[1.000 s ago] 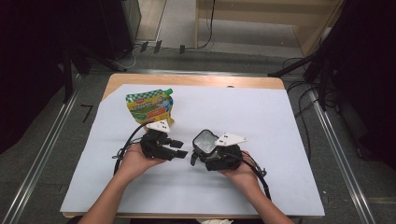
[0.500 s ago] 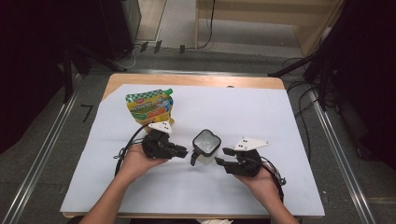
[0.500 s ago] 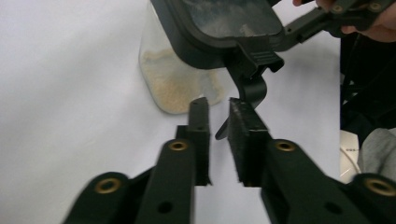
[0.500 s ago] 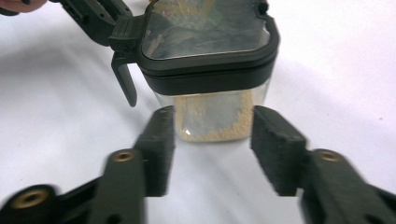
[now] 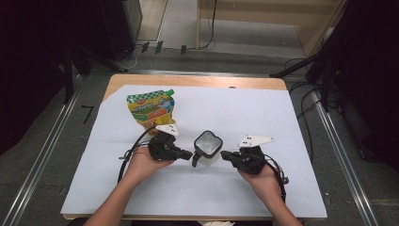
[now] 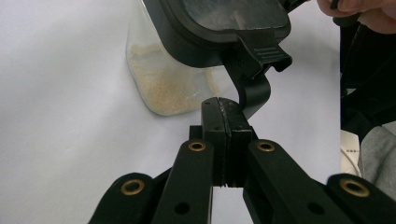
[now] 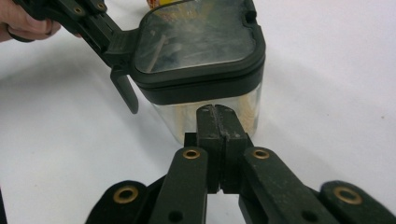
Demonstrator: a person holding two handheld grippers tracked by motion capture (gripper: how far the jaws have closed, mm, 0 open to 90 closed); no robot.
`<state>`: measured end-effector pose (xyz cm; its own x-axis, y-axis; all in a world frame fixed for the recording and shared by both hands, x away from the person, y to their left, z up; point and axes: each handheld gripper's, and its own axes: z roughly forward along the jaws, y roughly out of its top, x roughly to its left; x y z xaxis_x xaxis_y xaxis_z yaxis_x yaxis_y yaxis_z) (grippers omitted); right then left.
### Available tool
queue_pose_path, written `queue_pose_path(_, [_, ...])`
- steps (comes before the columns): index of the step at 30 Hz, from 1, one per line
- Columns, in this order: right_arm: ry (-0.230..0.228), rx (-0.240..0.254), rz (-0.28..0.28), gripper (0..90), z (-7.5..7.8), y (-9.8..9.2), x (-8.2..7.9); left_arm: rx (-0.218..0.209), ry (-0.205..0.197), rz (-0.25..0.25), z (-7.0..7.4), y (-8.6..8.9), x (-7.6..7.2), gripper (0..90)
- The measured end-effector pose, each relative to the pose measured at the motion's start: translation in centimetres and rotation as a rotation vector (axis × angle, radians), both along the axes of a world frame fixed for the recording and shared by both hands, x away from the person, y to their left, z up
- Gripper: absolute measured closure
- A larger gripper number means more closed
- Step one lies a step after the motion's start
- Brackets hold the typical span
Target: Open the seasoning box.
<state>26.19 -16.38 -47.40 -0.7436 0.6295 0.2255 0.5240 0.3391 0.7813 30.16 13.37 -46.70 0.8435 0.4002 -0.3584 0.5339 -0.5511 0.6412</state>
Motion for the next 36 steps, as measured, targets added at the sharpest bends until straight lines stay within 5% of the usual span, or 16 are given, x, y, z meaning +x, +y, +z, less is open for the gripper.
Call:
queue_pose_path(14, [0.004, -0.004, -0.014, 90.0, -0.1, 0.6, 0.3, 0.014, -0.008, 0.001, -0.2, -1.4, -0.5, 90.0])
queue_pose_path(27, [-0.011, -0.007, -0.077, 90.0, -0.4, 0.7, 1.6, -0.016, -0.009, -0.026, -0.7, -3.6, -1.1, 90.0])
queue_pose_path(36, [0.008, -0.007, -0.089, 90.0, -0.7, 0.6, 2.2, -0.026, 0.032, -0.039, -1.1, -4.2, -0.9, 89.6])
